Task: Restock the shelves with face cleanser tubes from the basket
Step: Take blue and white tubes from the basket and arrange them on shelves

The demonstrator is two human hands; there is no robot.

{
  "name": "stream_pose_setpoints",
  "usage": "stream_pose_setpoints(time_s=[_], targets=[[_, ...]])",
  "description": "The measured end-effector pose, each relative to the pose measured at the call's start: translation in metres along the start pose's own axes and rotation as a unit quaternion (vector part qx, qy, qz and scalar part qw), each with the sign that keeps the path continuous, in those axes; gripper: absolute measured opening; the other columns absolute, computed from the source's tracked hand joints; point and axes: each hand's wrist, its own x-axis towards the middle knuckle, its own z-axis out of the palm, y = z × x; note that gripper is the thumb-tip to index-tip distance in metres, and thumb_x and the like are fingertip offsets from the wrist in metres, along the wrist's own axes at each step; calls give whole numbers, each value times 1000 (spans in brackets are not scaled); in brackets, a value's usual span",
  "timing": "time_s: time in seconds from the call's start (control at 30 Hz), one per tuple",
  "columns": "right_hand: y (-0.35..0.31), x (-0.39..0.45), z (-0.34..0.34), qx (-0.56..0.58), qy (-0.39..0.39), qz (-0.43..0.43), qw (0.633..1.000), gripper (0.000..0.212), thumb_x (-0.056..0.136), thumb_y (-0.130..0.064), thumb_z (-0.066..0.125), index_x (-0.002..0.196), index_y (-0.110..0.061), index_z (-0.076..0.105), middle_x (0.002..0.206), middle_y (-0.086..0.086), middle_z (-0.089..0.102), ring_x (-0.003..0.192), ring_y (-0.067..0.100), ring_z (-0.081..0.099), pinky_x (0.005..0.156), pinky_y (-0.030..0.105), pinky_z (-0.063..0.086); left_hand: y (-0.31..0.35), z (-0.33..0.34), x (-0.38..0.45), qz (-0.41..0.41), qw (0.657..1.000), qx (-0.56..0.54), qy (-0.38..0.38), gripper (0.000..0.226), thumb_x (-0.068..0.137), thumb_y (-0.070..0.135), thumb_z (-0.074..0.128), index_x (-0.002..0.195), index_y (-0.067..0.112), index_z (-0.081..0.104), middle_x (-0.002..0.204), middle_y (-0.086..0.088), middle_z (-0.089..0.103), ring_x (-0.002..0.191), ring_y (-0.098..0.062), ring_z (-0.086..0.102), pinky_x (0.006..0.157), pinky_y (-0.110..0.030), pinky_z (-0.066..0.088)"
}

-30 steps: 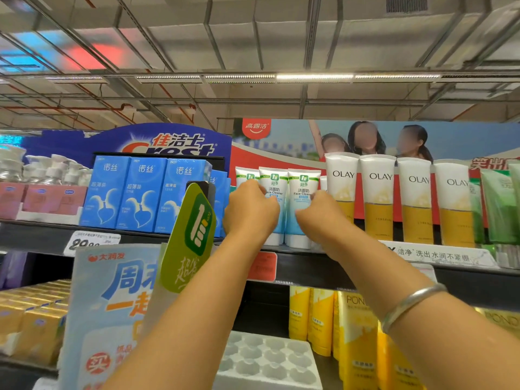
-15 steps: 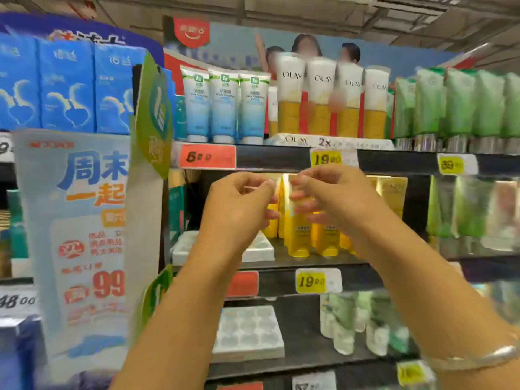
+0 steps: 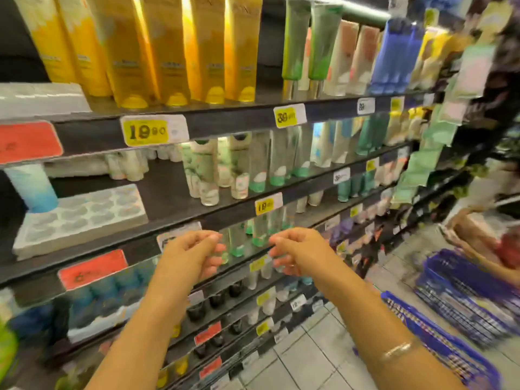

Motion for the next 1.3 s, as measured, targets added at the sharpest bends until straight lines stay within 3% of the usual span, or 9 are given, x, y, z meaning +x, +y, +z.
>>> stream_pose_setpoints(time_s=[0.17,0.3,0.4,0.53,0.63,0.77,0.83,1.17,1.3], targets=[[93,11,-70,23,34,122,992,18,93,-19,52,78,-18,62,72,-1,65,60,11,59,60,24,46,-65,63,23,-117,992,42,-15,16,93,14,51,86,16,65,72,0,67,56,-9,58,50,-19,46],[156,14,-137,86,67,214,971,16,91,-19,53,76,-18,58,70,-1,63,63,13,58,55,19,44,-102,135,36,-208,976,52,-46,14,93,16,53,87,15,65,74,-1,66,59,-11,57,53,-19,48],[204,13,-194,126,92,272,950,8,92,-18,52,86,-16,56,73,1,60,63,13,57,56,19,40,-126,199,44,-268,959,55,-79,13,93,13,52,85,10,61,72,-5,61,58,-16,49,57,-24,41],[273,10,-273,201,148,338,907,9,92,-15,51,99,-12,56,77,5,61,66,16,56,60,24,41,-163,291,52,-324,936,83,-108,18,92,4,51,75,8,55,68,-8,54,42,-10,48,38,-14,37],[319,7,-322,273,199,388,857,10,92,-10,49,95,-11,58,77,8,62,66,19,57,60,24,41,-195,353,58,-369,916,94,-128,15,93,6,51,79,7,55,61,-5,59,32,-6,51,41,-13,38],[370,6,-372,349,259,434,789,15,93,-8,47,83,-10,58,77,11,61,66,22,57,60,25,41,-239,418,74,-391,894,141,-165,13,92,9,52,87,11,64,84,-6,67,68,-15,64,58,-23,48],[392,8,-391,372,282,456,758,16,94,-8,45,84,-8,58,77,12,60,66,23,55,61,26,40,-261,445,85,-396,886,156,-183,13,91,11,53,89,13,66,88,-6,68,73,-17,64,62,-25,48],[472,63,-468,352,353,549,671,10,92,-7,50,100,-5,55,74,13,58,63,23,53,59,26,37,-363,604,161,-457,810,247,-271,9,90,9,54,85,11,61,71,-3,63,59,-12,58,45,-14,44],[515,107,-496,331,343,572,668,5,93,-6,49,95,-6,54,71,11,56,60,21,51,57,23,32,-407,657,199,-452,788,285,-305,14,92,7,50,79,10,55,69,-5,58,41,-5,55,39,-10,39]])
